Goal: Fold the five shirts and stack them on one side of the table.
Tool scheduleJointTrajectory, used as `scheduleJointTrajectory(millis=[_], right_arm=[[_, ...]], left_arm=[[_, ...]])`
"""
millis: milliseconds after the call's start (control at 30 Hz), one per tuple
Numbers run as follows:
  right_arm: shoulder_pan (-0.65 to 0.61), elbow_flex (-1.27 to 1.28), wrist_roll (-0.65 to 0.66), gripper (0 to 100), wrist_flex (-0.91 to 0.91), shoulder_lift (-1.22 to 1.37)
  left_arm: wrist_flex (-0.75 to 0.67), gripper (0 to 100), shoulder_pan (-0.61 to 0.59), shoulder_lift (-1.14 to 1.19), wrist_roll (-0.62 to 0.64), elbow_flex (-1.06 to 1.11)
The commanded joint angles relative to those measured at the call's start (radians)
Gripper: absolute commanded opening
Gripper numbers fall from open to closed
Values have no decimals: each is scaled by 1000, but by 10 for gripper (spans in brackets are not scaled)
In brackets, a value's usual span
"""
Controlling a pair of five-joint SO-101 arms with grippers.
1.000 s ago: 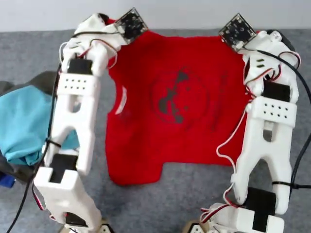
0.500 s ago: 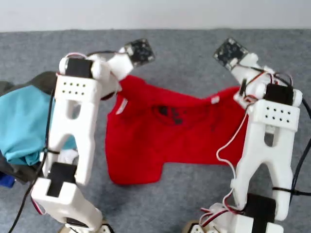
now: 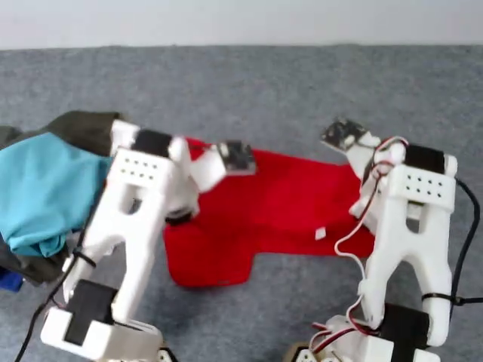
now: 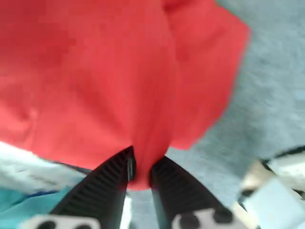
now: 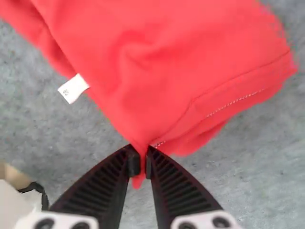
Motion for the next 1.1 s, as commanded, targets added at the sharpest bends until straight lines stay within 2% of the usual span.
scheduleJointTrajectory(millis=[0,233,500,767,967,1067], right_arm=[[47,9,11,9,-44,-51],[87,23,18,9,-47,-51],[165,20,104,9,-51,-51],[168,26,107,15,-51,-48],[199,20,103,116,-51,-51],[208,18,103,179,-42,-53]], left_arm=[[29,15,14,-68,-9,67],[31,15,8,-75,-9,157],[31,15,15,-69,-15,257],[26,17,15,-74,-15,262],[28,45,17,-77,-8,262],[29,73,17,-77,57,245]])
